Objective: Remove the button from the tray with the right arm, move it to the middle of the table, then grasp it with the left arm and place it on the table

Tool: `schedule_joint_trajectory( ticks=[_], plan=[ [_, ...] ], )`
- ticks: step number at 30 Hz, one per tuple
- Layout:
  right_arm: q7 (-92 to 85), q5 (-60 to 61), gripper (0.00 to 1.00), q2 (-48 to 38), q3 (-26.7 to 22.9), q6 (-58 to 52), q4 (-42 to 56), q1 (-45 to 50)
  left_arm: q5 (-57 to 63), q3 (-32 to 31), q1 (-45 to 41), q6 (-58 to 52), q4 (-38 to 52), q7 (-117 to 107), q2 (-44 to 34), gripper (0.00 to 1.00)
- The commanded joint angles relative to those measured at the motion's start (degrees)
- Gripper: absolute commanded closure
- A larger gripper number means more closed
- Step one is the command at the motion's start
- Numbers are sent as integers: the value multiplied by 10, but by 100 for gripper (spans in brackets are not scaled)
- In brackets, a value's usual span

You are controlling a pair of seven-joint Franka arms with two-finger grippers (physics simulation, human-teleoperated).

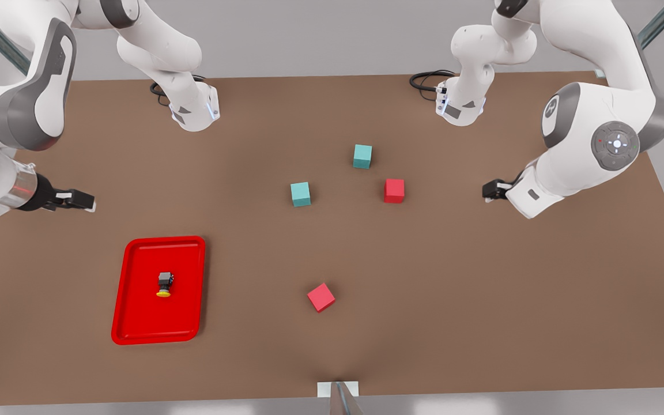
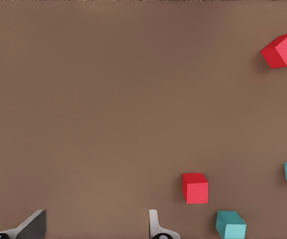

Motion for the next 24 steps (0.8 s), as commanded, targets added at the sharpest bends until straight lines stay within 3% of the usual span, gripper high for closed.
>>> schedule_joint_trajectory(
  ticks=[1, 5, 8, 13, 19, 24],
  plan=[
    [-7, 0, 0, -1, 0, 10, 0, 0, 0, 0, 0, 13, 0, -41, 0, 0],
    [-5, -1, 0, 22, 0, 25, 0, 8, -5, -8, 0, 14, 20, -35, 8, 0],
    [-5, 0, 0, 70, 4, 84, -9, 10, 2, -6, -1, 66, 25, -38, 60, 0],
    [7, 1, 0, 137, 5, 232, -43, 36, -2, -5, 7, 81, 24, -43, 60, 0],
    [103, 0, 0, 256, 4, 262, 69, 86, 2, -4, 8, 74, 18, -43, 60, 0],
    [99, 1, 0, 262, 4, 308, 5, 78, 3, -4, 10, 73, 17, -43, 60, 0]
  ],
)
